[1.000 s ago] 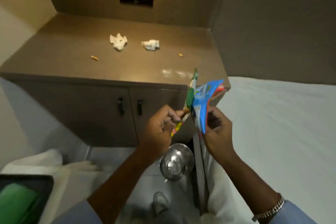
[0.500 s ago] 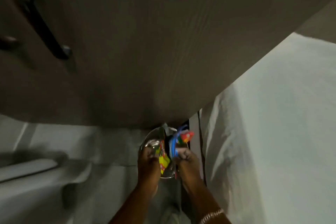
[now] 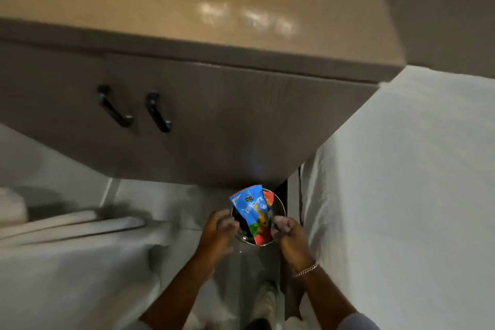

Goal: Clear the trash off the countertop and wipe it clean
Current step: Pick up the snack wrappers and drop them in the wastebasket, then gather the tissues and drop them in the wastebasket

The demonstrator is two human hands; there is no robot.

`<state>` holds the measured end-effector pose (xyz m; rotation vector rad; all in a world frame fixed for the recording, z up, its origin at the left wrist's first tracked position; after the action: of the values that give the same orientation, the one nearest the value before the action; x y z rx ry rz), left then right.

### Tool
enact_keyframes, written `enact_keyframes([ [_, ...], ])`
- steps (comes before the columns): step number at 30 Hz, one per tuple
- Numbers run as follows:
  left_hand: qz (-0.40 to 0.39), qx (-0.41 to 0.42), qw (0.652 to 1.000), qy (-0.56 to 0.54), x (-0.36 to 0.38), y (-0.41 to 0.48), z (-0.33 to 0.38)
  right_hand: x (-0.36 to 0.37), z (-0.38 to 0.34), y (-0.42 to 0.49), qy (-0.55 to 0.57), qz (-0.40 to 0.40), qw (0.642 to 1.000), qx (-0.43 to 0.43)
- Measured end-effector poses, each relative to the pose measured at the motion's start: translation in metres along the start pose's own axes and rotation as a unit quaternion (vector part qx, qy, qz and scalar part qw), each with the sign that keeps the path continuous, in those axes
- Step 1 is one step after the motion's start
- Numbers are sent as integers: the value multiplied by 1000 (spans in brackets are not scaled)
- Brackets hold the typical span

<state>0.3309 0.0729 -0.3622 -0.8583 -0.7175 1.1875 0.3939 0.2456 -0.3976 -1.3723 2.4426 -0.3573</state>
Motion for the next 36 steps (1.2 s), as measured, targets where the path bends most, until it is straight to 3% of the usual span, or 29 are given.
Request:
enact_keyframes([
  [6, 29, 154, 987, 40, 1, -141, 109, -17, -165, -48, 4, -70, 992, -107],
  [9, 37, 271, 961, 37, -8, -182, 173, -10, -255, -48, 8, -121, 966, -227],
  [13, 93, 378, 921, 31, -38, -201, 260, 24, -364, -20, -5, -117, 933, -340],
  [16, 161, 409, 898, 29, -69, -190, 326, 63, -423, 16, -72, -92, 908, -403],
  [19, 284, 432, 850, 103, -104, -158, 396, 113, -468, 69, -189, -73, 875, -440],
  [23, 384, 417, 757, 324, -129, -100, 469, 177, -496, 143, -370, -82, 815, -439],
  [26, 416, 366, 728, 402, -140, -72, 502, 201, -491, 169, -440, -73, 786, -428],
  [28, 400, 352, 750, 393, -144, -64, 514, 203, -485, 176, -444, -57, 787, -425],
  [31, 343, 358, 814, 303, -134, -72, 509, 193, -485, 169, -424, -59, 800, -422],
  [33, 275, 379, 860, 204, -115, -94, 487, 176, -488, 150, -350, -47, 830, -432],
  [36, 172, 408, 894, 70, -83, -141, 430, 137, -480, 96, -207, -6, 850, -484],
])
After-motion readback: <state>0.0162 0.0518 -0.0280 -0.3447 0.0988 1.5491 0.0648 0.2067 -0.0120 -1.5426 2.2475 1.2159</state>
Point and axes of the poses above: each hand's wrist, its own y-axis towards the middle knuckle, its own x-axis out of the palm, z = x × y, the point moved 2 cm from there along y, towards the middle knuckle, and after that the axes turned 13 degrees about -x, right-handed, at the moved point
